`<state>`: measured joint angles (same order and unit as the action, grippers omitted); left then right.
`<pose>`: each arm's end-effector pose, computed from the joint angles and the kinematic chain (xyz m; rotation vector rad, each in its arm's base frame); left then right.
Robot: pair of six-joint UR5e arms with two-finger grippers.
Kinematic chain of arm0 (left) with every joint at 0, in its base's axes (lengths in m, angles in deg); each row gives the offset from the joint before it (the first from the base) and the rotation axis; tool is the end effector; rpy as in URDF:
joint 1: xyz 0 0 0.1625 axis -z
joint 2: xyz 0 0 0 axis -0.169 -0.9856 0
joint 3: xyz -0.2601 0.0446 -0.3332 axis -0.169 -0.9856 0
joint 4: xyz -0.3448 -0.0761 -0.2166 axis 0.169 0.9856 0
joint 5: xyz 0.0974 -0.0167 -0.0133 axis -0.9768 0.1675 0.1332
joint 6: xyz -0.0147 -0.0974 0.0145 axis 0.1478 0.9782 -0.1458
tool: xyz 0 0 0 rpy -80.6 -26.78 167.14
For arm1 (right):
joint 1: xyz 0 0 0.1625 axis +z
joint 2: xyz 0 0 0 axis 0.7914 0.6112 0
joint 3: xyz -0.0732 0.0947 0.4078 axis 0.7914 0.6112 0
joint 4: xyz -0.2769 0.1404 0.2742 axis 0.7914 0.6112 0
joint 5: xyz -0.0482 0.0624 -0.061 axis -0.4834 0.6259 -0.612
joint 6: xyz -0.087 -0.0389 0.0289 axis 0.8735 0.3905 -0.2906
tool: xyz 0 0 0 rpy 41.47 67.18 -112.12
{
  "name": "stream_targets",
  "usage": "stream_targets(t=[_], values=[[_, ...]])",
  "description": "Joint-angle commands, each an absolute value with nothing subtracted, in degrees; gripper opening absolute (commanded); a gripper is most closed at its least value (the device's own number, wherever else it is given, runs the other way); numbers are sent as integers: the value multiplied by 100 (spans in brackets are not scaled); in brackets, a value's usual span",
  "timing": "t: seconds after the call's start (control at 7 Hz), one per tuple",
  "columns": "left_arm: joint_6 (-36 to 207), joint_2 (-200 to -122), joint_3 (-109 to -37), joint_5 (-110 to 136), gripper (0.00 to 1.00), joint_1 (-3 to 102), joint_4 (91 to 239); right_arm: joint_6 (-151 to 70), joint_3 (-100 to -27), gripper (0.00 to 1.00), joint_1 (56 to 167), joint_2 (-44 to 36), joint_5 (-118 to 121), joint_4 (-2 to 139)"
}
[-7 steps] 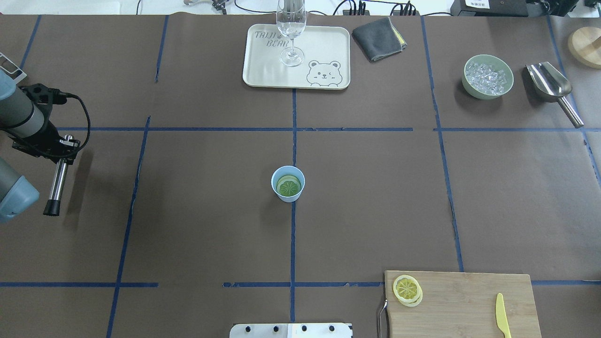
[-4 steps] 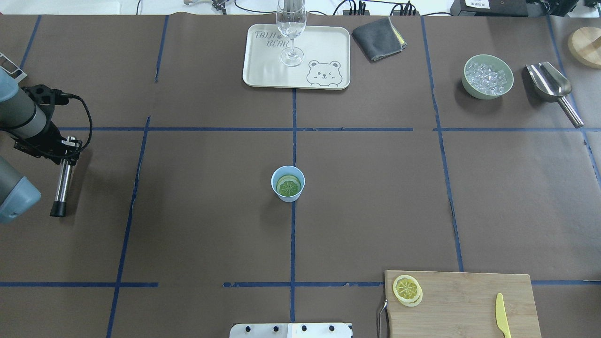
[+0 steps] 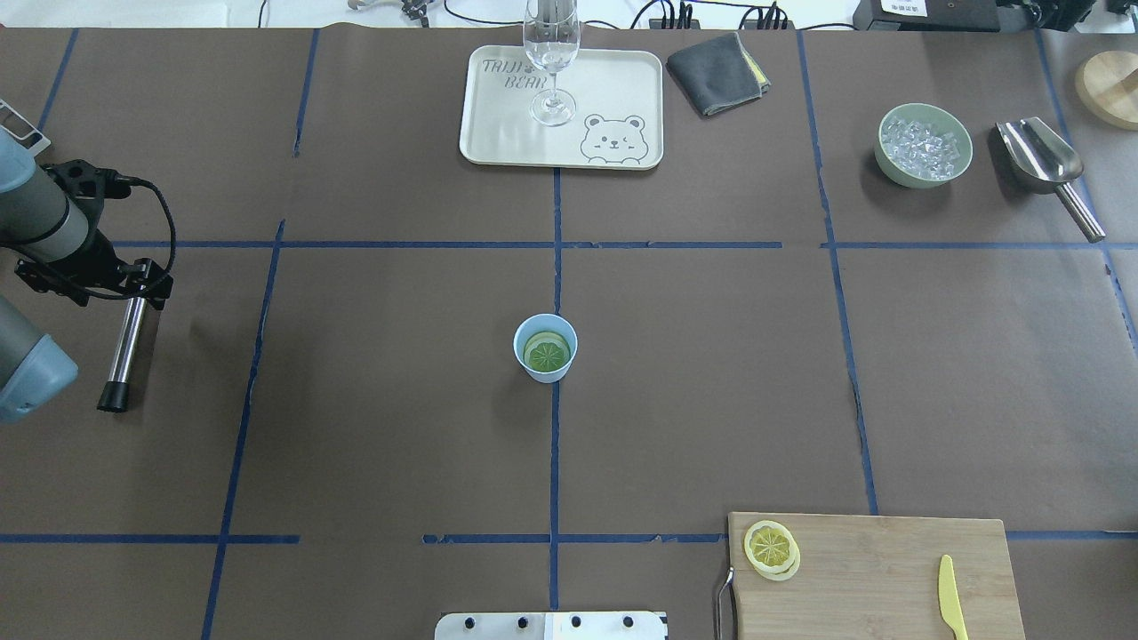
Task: Squeeze lemon into cup
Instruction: 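Lower the muddler upright onto the table and open the left gripper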
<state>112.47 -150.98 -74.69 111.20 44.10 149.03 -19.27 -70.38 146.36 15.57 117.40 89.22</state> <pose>0.2731 -0.5159 0.5414 -0.0251 0.6369 0.0056 0.0930 -0.4895 0.5759 0.1211 -0.8474 -0.0392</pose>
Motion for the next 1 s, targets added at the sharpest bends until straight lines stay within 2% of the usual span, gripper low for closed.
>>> stream_targets(t=[0.0, 0.29, 0.57, 0.86], values=[[11283, -15277, -7839, 11177, 100, 4459, 14902, -1927, -7039, 100, 14636, 1565, 11740, 8922], [11564, -15830, -7980, 11160, 100, 4511, 14885, -1927, -7004, 100, 14636, 1565, 11748, 8931], [11521, -15780, -8664, 11160, 100, 4923, 14806, -1919, -6969, 100, 14636, 1548, 11740, 8940], [10587, -15744, -8763, 11169, 100, 5563, 14623, -1927, -6977, 100, 14636, 1583, 11748, 8958]])
